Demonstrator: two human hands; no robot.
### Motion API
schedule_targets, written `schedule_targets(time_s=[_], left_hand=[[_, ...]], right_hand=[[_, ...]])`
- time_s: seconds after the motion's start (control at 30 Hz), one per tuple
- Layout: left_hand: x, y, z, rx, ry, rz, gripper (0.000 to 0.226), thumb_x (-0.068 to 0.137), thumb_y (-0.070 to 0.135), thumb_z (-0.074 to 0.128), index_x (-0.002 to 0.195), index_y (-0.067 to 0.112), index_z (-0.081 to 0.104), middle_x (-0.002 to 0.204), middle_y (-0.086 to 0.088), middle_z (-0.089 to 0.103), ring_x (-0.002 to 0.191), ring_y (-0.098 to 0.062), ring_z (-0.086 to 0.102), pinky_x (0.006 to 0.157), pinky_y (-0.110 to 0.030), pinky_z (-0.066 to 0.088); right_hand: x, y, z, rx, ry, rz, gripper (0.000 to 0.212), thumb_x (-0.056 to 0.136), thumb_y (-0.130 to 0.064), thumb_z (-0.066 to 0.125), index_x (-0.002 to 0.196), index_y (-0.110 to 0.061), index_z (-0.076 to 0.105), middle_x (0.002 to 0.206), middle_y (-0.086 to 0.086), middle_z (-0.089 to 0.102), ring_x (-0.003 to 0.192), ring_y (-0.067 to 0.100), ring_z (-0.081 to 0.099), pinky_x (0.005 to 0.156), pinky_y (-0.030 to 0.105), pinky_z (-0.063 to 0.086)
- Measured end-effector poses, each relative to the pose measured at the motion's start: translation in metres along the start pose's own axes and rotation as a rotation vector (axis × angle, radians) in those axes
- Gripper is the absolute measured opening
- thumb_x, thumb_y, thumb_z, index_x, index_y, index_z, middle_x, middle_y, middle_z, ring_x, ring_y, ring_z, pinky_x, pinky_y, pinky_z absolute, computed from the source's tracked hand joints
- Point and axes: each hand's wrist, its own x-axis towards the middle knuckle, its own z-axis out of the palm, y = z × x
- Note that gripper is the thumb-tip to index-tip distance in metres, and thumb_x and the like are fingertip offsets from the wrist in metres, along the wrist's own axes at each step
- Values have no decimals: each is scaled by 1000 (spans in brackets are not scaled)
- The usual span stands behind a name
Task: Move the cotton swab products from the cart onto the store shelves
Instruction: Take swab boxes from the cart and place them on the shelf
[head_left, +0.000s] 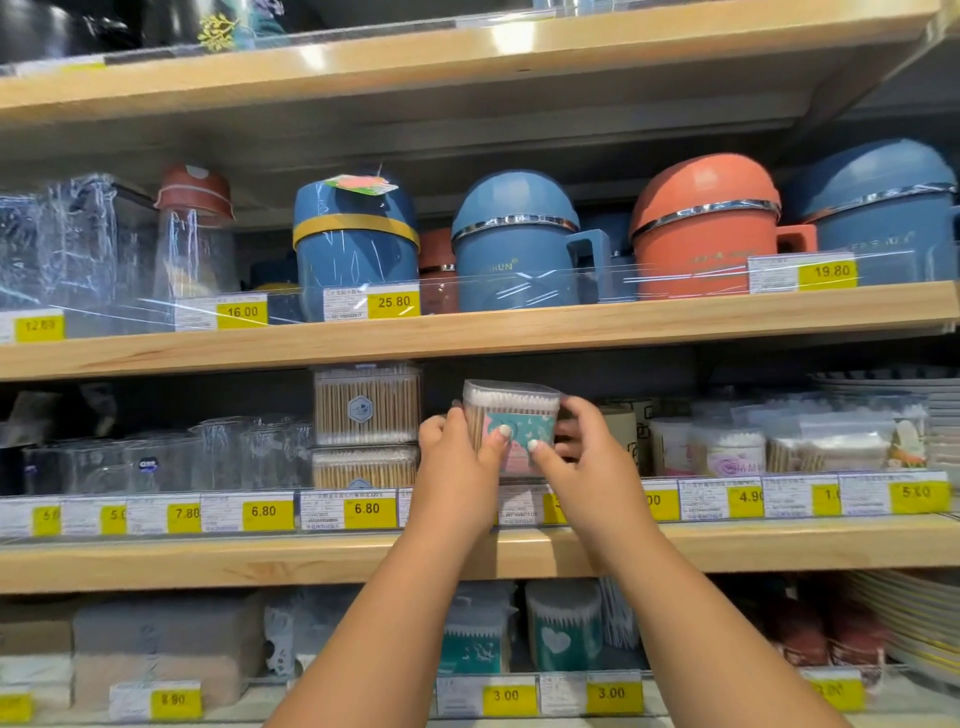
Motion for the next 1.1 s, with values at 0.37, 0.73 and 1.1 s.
schedule_targets(time_s=[0.37,0.73,1.1], left_hand=[[7,-4,22,503,-8,-93,53,98,44,38,137,8,39,118,-10,63,115,-28,49,94,-37,39],[-26,-18,19,594,-34,296,39,94,30,27,126,32,49,120,11,48,115,-11,44,102,-32,24],[-2,-9,2,720,-337,233,46,97,37,26,140,31,41,152,3,30,127,-25,44,112,-47,16]], right_hand=[[1,4,9,-819,-111,28,42,95,-46,37,121,-16,49,108,4,67,106,26,57,95,38,30],[-24,18,16,-835,-118,-288,59,82,-35,14,122,-31,57,114,-8,57,109,17,52,93,33,20],[-10,1,3,-923,-303,5,65,79,-45,22,138,-28,42,140,-2,45,131,20,37,110,41,17]])
